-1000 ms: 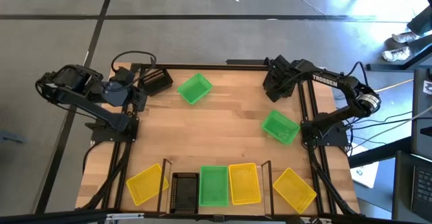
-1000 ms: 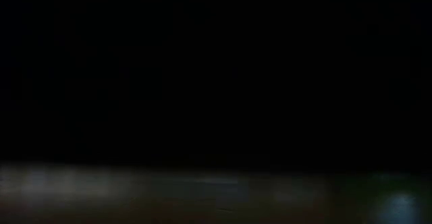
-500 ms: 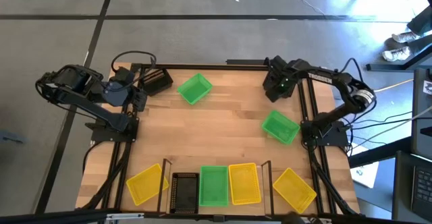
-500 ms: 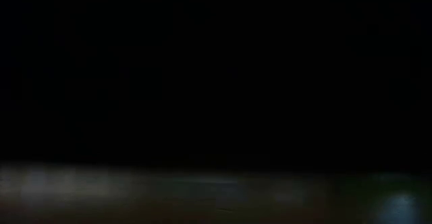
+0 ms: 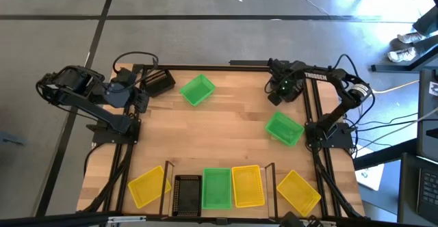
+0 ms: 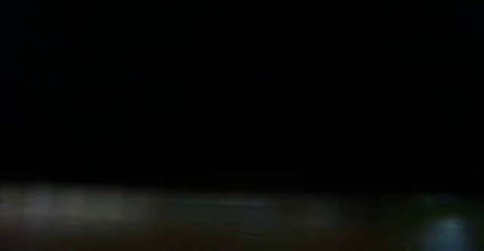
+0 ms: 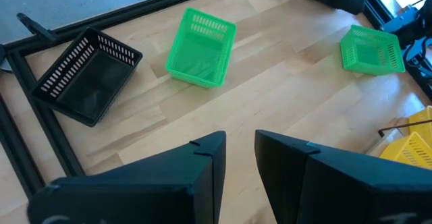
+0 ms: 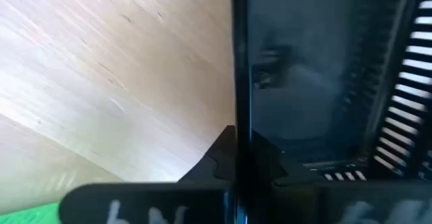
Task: Stack baskets on shelf by color
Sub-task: Stack the top right black basket on top of the black basket on the shelf
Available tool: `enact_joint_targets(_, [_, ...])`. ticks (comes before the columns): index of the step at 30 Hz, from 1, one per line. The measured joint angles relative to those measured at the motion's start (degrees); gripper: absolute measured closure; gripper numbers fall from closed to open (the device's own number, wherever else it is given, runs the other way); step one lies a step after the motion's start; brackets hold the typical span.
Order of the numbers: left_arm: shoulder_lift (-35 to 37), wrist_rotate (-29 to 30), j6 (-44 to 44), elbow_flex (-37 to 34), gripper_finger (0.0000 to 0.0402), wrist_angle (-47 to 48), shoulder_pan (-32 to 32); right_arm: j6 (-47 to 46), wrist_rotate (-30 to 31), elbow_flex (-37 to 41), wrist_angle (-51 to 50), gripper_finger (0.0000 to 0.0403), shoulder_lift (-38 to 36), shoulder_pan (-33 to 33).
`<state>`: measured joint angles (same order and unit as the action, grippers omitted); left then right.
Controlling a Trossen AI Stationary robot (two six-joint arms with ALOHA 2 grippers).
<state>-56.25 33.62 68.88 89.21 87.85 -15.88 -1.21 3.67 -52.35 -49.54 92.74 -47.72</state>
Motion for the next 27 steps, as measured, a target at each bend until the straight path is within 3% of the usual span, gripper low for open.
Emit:
enact_joint_targets(6, [0.0,-0.01,-0.36,0.0,0.0331,0.01,0.0,-0.38,-0.11,-3.65,-3.4,0.04,-1.89,0.96])
enact_joint_targets(13, [0.0,0.6,-2.47,0.0,0.0331,0.02,0.0,-1.51,8.2,-11.74,-13.3,0.0401,-2.54,5.12])
enact_joint_targets(20, [-0.01,1.4,-3.65,0.0,0.0331,0.02,-0.02,-3.02,13.12,-20.71,-20.89,0.0402,-2.54,12.96])
enact_joint_targets(27, [-0.01,1.42,-6.84,0.0,0.0331,0.02,-0.02,-1.19,13.25,-29.65,-22.81,0.0403,-2.54,24.22])
